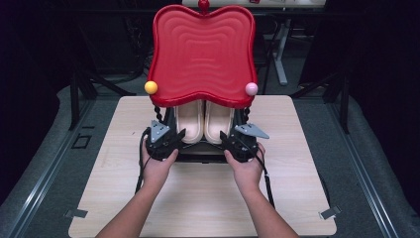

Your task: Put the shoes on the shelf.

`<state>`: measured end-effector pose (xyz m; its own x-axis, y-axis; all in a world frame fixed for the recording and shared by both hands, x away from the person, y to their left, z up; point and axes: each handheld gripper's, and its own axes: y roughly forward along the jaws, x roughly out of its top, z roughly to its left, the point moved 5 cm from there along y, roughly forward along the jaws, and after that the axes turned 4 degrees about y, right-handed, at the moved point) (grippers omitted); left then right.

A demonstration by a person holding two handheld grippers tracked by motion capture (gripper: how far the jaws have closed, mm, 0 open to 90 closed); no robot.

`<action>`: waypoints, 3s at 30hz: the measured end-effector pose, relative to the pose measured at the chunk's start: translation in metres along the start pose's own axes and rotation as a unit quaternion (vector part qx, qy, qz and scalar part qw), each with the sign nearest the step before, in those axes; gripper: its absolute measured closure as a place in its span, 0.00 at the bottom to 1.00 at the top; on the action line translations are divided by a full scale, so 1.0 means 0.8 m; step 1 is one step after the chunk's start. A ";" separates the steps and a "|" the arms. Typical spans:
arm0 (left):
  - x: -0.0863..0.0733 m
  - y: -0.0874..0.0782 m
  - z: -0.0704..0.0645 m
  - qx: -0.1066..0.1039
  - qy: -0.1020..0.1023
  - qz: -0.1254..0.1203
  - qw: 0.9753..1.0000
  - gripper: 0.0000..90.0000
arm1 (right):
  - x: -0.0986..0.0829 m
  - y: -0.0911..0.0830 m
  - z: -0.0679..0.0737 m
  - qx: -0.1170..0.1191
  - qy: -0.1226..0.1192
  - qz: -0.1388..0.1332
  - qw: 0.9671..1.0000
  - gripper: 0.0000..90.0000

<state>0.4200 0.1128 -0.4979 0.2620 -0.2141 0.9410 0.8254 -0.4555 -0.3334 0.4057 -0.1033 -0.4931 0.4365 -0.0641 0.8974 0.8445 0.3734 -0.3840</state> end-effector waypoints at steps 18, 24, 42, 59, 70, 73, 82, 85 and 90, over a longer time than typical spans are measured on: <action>0.001 -0.002 0.003 -0.010 -0.006 0.006 1.000 0.67 | 0.000 -0.001 0.000 -0.003 -0.002 0.000 1.000 0.64; 0.002 -0.007 0.004 -0.013 -0.006 0.005 1.000 0.66 | 0.000 -0.003 -0.002 0.005 -0.005 -0.002 1.000 0.62; 0.003 -0.022 0.005 -0.026 0.000 0.006 1.000 0.61 | 0.005 -0.022 -0.002 0.004 -0.034 -0.008 0.999 0.57; -0.004 -0.069 0.016 -0.042 0.000 -0.009 0.999 0.59 | -0.003 -0.052 0.006 0.013 -0.098 -0.008 0.995 0.55; -0.010 -0.105 0.024 -0.037 0.005 -0.017 0.999 0.58 | -0.007 -0.084 -0.012 0.005 -0.132 -0.005 0.991 0.55; -0.017 -0.115 0.025 -0.036 0.008 -0.015 0.999 0.57 | -0.011 -0.098 -0.017 0.003 -0.145 -0.009 0.989 0.55; -0.048 -0.144 0.028 -0.033 0.004 -0.004 0.999 0.53 | -0.033 -0.136 -0.044 -0.008 -0.149 0.000 0.989 0.54; -0.060 -0.154 0.027 -0.035 0.001 0.003 0.999 0.51 | -0.042 -0.146 -0.052 -0.009 -0.145 0.002 0.989 0.50; -0.083 -0.168 0.029 -0.031 0.003 0.023 0.999 0.47 | -0.056 -0.158 -0.063 -0.011 -0.143 0.002 0.990 0.47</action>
<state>0.3033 0.2079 -0.5147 0.2962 -0.2417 0.9240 0.7797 -0.4977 -0.3801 0.2946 -0.1942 -0.4958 0.3368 0.2035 0.9193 0.8510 0.3521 -0.3897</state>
